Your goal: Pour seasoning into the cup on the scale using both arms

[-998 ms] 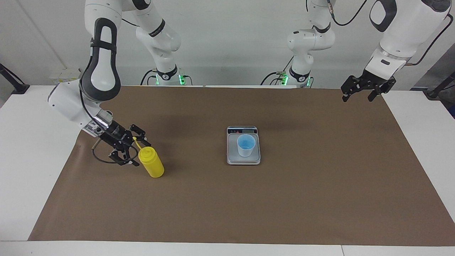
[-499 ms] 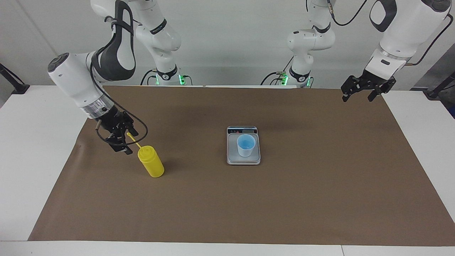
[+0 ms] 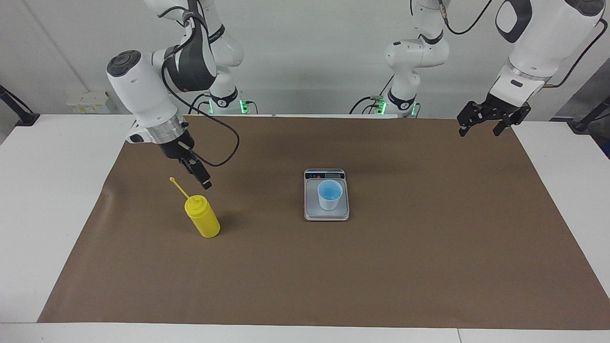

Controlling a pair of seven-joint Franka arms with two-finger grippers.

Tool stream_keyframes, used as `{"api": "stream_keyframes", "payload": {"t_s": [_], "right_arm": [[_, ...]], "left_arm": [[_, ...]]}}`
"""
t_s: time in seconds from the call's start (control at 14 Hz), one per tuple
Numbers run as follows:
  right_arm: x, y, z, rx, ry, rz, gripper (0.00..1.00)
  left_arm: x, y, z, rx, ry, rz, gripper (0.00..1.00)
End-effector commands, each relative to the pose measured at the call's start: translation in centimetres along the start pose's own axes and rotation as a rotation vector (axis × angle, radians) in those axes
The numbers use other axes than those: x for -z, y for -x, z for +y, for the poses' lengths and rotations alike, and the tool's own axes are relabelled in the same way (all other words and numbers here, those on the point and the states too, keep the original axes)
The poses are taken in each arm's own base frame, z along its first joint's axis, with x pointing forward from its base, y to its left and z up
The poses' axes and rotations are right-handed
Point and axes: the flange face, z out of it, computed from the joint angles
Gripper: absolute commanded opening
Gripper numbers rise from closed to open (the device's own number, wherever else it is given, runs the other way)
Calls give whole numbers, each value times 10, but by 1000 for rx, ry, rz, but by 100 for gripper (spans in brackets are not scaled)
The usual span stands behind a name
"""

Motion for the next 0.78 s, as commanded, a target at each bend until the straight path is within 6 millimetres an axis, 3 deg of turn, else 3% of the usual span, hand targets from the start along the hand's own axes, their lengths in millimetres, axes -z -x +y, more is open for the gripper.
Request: {"api": "stream_keyframes", "payload": {"t_s": [0.0, 0.29, 0.71], "right_arm": [[11, 17, -7, 222, 72, 32, 100], [39, 18, -16, 401, 132, 47, 100], [84, 18, -26, 505, 178, 71, 100]], "left_arm": [[0, 9, -2, 13, -18, 5, 100], [1, 9, -2, 13, -18, 8, 100], [1, 9, -2, 15, -18, 6, 100]]}}
